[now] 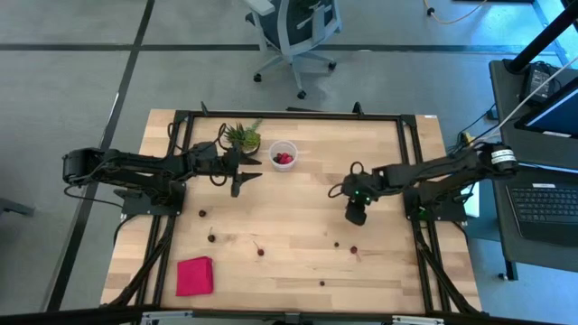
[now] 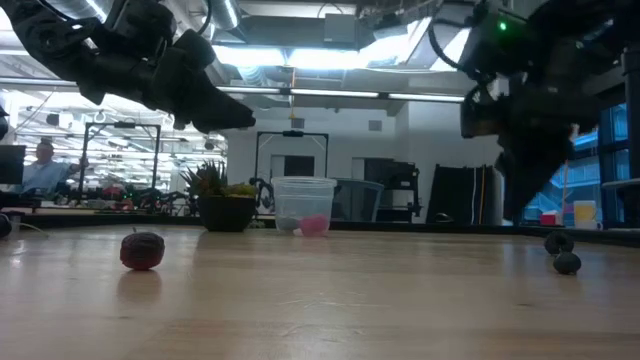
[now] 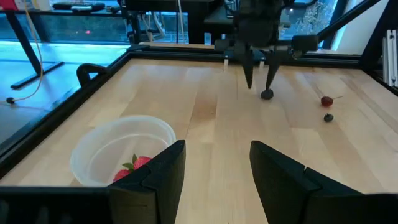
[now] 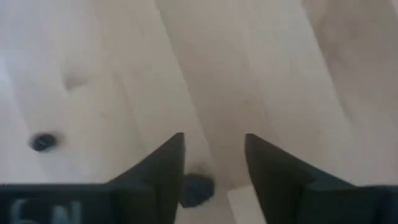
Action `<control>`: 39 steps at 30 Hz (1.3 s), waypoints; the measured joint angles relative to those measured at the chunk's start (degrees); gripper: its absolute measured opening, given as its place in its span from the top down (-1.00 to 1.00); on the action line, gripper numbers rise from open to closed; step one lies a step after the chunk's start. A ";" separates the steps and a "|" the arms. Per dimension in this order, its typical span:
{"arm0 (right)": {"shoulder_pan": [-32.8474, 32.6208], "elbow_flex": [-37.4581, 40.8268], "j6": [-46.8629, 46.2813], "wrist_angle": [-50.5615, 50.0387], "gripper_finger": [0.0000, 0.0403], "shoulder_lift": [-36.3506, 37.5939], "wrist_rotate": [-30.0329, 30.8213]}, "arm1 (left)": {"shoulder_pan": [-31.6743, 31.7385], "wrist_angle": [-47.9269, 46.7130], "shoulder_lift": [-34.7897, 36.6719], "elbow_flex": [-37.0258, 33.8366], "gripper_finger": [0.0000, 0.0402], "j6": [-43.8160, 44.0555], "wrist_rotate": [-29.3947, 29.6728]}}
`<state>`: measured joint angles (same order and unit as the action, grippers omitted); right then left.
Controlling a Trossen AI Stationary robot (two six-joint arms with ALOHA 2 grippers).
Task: Pick and placing Produce into tupperware
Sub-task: Put the blackberry into the transparent container
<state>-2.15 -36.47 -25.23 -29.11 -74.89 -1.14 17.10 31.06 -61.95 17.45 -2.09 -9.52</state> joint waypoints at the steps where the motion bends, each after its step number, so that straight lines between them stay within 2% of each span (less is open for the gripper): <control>1: 0.00 0.77 -0.05 0.32 0.06 0.00 0.00 | 0.00 0.03 0.00 0.00 0.14 0.00 0.01; 6: -0.48 2.19 0.41 0.53 -0.21 0.00 0.05 | 0.00 0.31 0.00 0.00 0.14 0.02 0.00; 10: -2.64 2.19 3.50 0.25 -0.29 0.00 0.15 | 0.00 0.34 0.00 0.00 0.14 0.04 0.02; 18: -7.04 2.19 6.32 0.21 -0.29 0.00 5.13 | 0.00 0.34 0.00 0.00 0.14 0.04 0.02; 25: -10.08 2.19 1.97 -0.62 -0.30 -0.79 5.35 | 0.00 0.34 0.00 0.00 0.14 0.00 0.02; 34: -11.19 2.08 -0.55 -1.50 -0.29 -6.59 6.15 | 0.00 0.34 0.00 0.00 0.14 0.00 0.07; 39: -11.21 1.89 -1.51 -1.71 -0.17 -8.66 6.13 | 0.00 0.32 0.00 0.00 0.14 -0.02 0.07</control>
<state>-13.37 -34.59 -26.74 -30.83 -83.55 4.99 17.10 31.38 -61.95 17.45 -2.11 -9.45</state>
